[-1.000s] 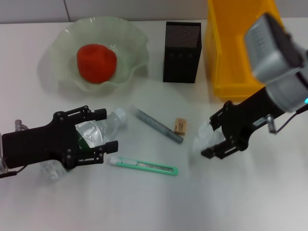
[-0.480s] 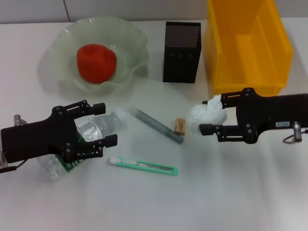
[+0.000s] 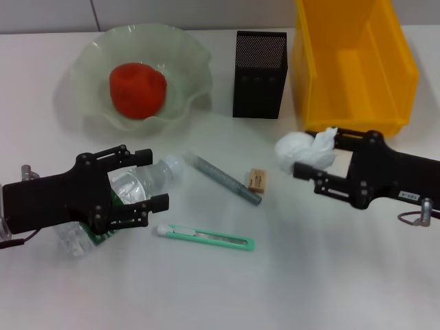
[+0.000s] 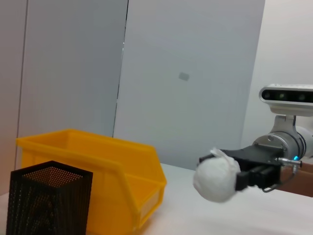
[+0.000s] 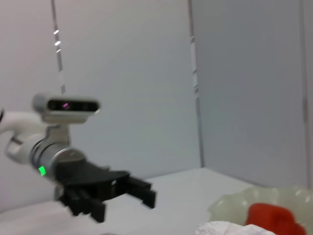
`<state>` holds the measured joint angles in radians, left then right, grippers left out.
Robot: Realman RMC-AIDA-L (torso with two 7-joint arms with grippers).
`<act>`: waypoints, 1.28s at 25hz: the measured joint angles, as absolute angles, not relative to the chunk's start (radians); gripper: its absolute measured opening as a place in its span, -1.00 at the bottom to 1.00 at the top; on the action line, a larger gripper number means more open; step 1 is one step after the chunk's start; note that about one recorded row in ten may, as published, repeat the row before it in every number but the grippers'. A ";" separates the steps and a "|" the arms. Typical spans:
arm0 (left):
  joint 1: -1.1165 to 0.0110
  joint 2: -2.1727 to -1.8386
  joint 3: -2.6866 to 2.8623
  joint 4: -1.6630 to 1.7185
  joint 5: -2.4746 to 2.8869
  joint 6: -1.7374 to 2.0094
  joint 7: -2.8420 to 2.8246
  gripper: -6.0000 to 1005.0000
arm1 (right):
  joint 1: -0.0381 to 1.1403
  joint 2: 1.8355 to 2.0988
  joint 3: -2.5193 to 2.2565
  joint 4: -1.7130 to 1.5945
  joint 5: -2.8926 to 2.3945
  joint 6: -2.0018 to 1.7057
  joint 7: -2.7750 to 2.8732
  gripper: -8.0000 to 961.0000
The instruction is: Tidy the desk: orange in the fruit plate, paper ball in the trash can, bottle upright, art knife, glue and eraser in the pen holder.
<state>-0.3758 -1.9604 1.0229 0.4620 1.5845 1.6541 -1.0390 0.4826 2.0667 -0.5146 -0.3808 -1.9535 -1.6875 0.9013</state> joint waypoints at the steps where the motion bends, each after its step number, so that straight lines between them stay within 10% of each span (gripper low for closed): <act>1: -0.376 -1.960 1.023 0.462 1.585 1.654 -1.039 0.59 | 0.471 2.069 -0.512 -0.376 -1.927 -1.684 0.891 0.18; 32: -0.371 -1.971 1.022 0.463 1.599 1.683 -1.025 0.58 | 0.498 2.083 -0.493 -0.142 -1.339 -1.354 0.600 0.20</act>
